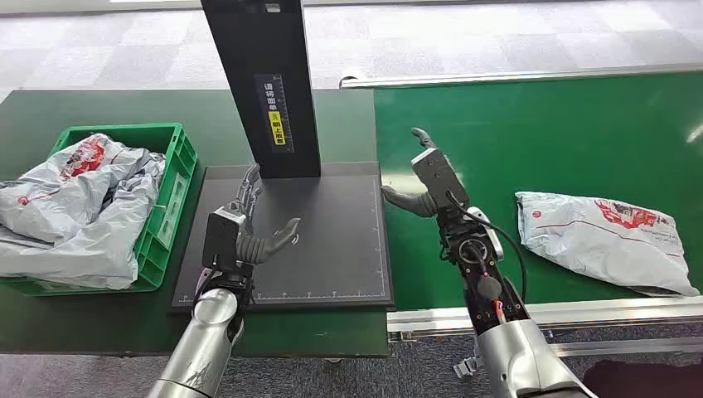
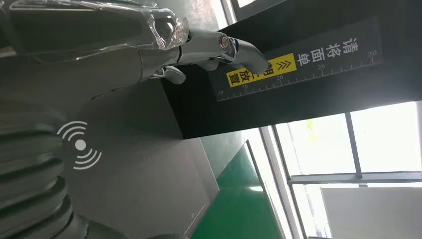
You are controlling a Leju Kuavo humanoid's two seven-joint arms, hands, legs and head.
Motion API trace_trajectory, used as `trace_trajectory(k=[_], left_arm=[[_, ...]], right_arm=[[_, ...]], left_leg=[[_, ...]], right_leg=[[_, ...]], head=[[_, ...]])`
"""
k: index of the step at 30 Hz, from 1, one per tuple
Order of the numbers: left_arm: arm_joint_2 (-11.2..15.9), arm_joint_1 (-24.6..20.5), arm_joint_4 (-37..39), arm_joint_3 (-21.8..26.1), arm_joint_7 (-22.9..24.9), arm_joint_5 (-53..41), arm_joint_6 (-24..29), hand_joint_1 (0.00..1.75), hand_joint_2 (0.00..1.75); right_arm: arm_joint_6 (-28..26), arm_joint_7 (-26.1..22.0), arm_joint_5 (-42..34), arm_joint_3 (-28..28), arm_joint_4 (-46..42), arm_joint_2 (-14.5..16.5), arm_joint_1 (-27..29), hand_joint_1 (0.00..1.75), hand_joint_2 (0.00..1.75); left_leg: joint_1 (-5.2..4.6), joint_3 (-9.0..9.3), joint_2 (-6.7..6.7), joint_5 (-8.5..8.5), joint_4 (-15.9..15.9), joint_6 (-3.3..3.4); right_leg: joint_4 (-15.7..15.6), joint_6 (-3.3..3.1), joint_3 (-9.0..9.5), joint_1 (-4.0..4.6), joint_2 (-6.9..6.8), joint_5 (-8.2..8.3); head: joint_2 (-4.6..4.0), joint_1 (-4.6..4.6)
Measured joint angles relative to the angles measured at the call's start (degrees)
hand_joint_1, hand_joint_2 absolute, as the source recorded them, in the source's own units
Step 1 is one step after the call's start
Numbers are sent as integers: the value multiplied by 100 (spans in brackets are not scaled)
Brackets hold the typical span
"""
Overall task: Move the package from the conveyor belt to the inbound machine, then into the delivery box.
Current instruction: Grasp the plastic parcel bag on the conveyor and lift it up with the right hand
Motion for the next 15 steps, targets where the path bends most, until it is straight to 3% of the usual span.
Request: trace_trajectory(k=[6, 12, 15], left_arm=[[46, 78, -113, 29, 53, -134, 54, 0, 175], [95, 154, -182, 43, 73, -145, 107, 0, 175], [112, 168, -186, 47, 76, -146, 107, 0, 175]], right_arm=[[-4, 285, 648, -68, 563, -534, -388, 0, 175], [10, 1226, 1588, -67, 1447, -1126, -859, 0, 175], [52, 1468, 1752, -64, 1766, -1353, -1033, 0, 175]], left_leg=[[-2, 0, -8, 0, 2, 0], [-1, -2, -12, 0, 2, 0], [-1, -4, -15, 0, 2, 0]], right_leg=[[0, 2, 0, -2, -2, 1], [0, 2, -1, -2, -6, 1], [0, 2, -1, -2, -12, 1]], head=[[-2, -1], [-1, -1], [0, -1]])
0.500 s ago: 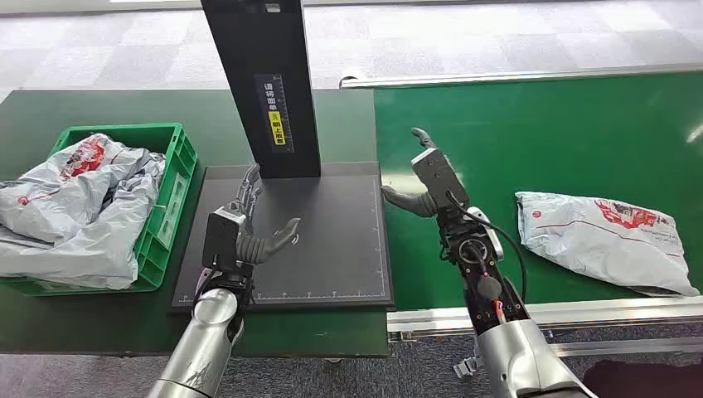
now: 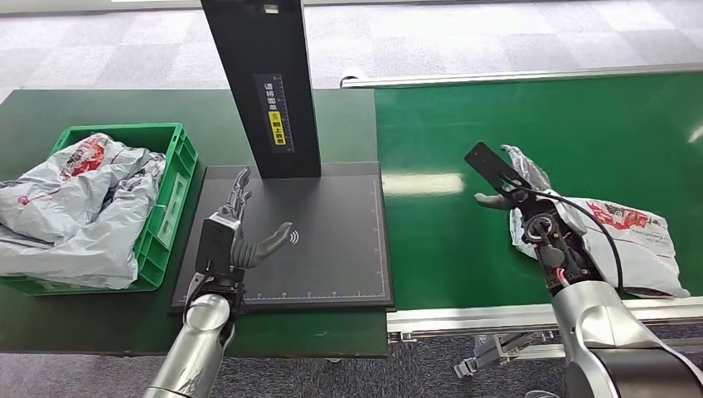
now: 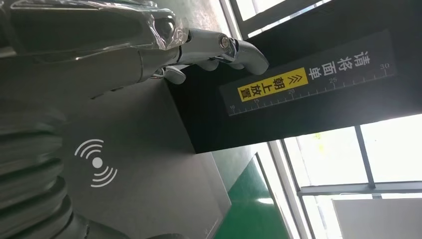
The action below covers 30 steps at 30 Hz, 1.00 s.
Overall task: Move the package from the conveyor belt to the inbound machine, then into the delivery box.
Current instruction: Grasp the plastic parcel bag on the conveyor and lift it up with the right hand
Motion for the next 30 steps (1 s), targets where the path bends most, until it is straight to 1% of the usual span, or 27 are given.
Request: trace_trajectory(k=[5, 10, 17, 20, 23, 25, 26, 30], left_arm=[[45, 35, 0, 6, 57, -51, 89, 0, 175], [79, 88, 1, 15, 70, -86, 137, 0, 175], [122, 123, 46, 27, 20, -63, 221, 0, 175], [122, 127, 69, 28, 17, -52, 228, 0, 175], [121, 117, 98, 25, 22, -52, 227, 0, 175], [116, 95, 137, 18, 31, -51, 225, 0, 175], [113, 80, 164, 10, 33, -50, 220, 0, 175], [94, -11, 319, -34, 36, -40, 197, 0, 175]], right_arm=[[345, 359, 301, 40, 538, -349, -206, 0, 175], [529, 612, 502, 111, 798, -500, -253, 0, 175], [1152, 1470, 1135, 376, 1037, -789, -422, 0, 175], [1305, 1686, 1278, 489, 1108, -878, -433, 0, 175], [1615, 1896, 1420, 591, 1178, -950, -424, 0, 175], [1866, 1899, 1474, 634, 1216, -1012, -376, 0, 175], [2008, 1827, 1481, 644, 1231, -1047, -331, 0, 175], [2494, 1261, 1417, 651, 1278, -1205, -71, 0, 175]], left_leg=[[0, -2, -3, 0, 0, 1], [0, -1, 1, 0, 0, 0], [0, -2, -1, 0, 0, 1], [-1, -2, 1, -1, 0, 1], [0, 1, 0, -1, 1, 1], [0, 1, -2, -1, 2, 1], [1, 1, -2, -1, 2, 1], [0, -1, 0, -1, 2, 1]], right_leg=[[0, 0, 1, 0, -3, 0], [0, 0, -2, 0, -2, 0], [0, 0, -1, 0, -2, 0], [-1, 0, -2, 0, -2, 0], [-1, 0, -3, 0, -1, 0], [-2, 0, -3, 0, -2, 0], [-2, 0, -3, 0, -2, 0], [-2, 0, -2, 0, -2, 0]], head=[[0, 1], [-1, -1], [-1, -2], [0, -2], [-1, -2], [-1, -2], [-2, -2], [-1, -2]])
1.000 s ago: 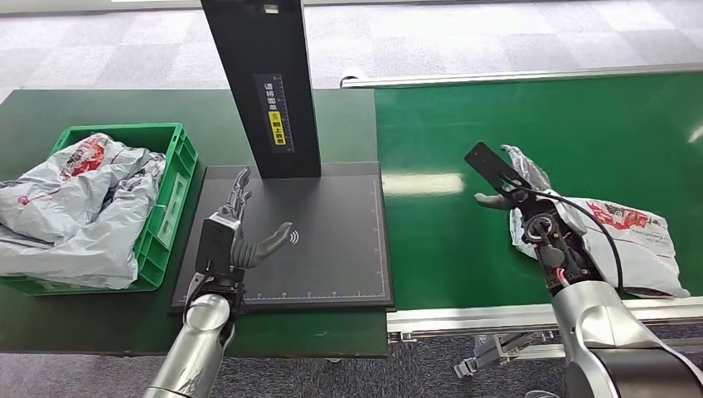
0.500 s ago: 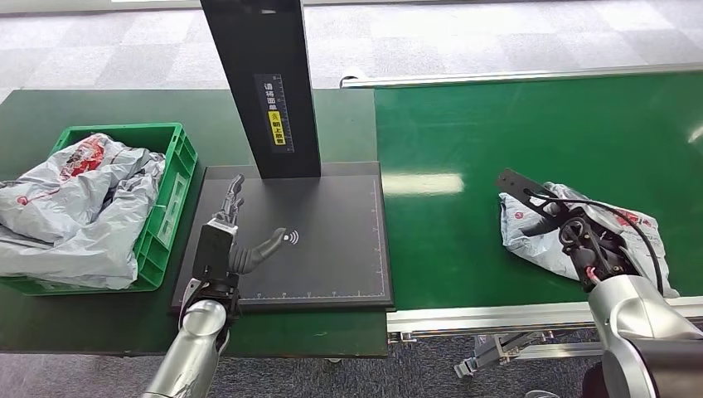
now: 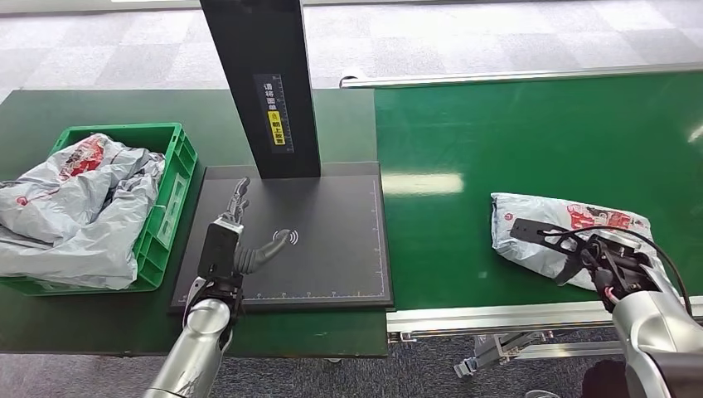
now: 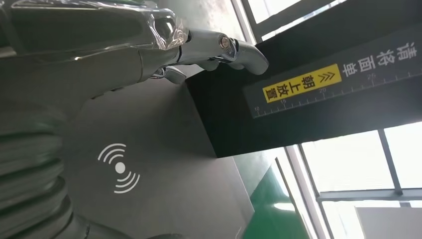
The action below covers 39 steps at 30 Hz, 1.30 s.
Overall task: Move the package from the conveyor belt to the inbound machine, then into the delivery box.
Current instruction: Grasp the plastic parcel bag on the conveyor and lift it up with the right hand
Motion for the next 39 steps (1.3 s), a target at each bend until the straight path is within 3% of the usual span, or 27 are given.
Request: trace_trajectory(k=[6, 26, 30, 32, 39], left_arm=[[-36, -101, 163, -37, 1, 5, -9, 0, 175], [-66, -148, 293, -54, 1, 5, -9, 0, 175], [-66, -155, 305, -57, 1, 5, -15, 0, 175], [-70, -171, 306, -67, 21, 4, -30, 0, 175], [-98, -238, 320, -104, 176, -14, -56, 0, 175]], right_arm=[[130, -266, -43, 1, 22, -134, 147, 0, 175], [168, -291, -45, 2, 25, -172, 164, 0, 175], [131, -331, -50, 1, 25, -174, 189, 167, 175], [36, -398, -57, 0, 24, -176, 233, 175, 175], [-165, -911, -57, 0, -133, -171, 415, 175, 175]], left_leg=[[0, 3, 0, 0, 0, 0], [0, 4, 0, 1, 1, 1], [0, 5, 0, 1, 1, 1], [0, 5, 0, 1, 1, 1], [0, 10, -1, 0, 0, 1]], right_leg=[[-1, 0, 2, 0, 0, 0], [-1, 0, 4, -1, -1, 0], [-1, 0, 5, -1, -1, 0], [-1, 0, 6, -1, -2, 0], [-1, 0, 13, 0, -2, 0]], head=[[0, 0], [0, 2], [0, 1], [0, 1], [1, 1]])
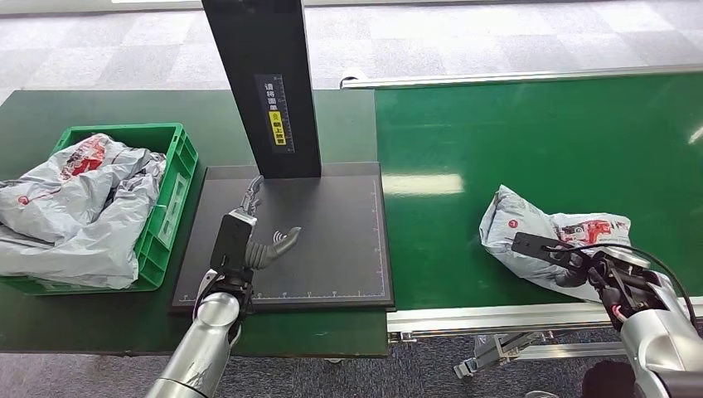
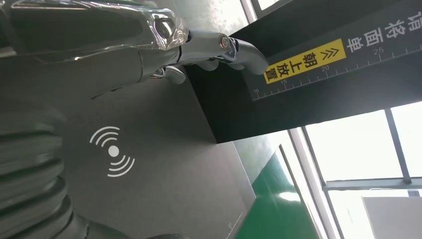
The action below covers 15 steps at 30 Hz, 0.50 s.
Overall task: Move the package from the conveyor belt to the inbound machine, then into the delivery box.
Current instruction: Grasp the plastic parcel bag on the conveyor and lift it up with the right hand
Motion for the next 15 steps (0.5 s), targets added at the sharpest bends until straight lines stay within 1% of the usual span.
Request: trace_trajectory(k=[4, 8, 15], left_arm=[[4, 3, 1, 14, 3, 13, 10, 0, 175], [2, 6, 1, 27, -3, 15, 8, 0, 175], [4, 20, -1, 53, -4, 9, -11, 0, 175]], right_arm=[[-9, -224, 23, 32, -195, 144, 68, 175, 175], [28, -232, 28, 85, -345, 352, 117, 175, 175], [-3, -240, 28, 115, -451, 518, 213, 175, 175]], left_leg=[[1, 5, 10, 0, -2, 0], [3, 10, 17, 0, -2, -1], [3, 6, 11, 0, -2, -1]], right_leg=[[0, -1, 5, 3, 6, 0], [1, -1, 5, 4, 12, 1], [2, -1, 4, 3, 11, 0]], head=[[0, 0], [0, -1], [-1, 0]])
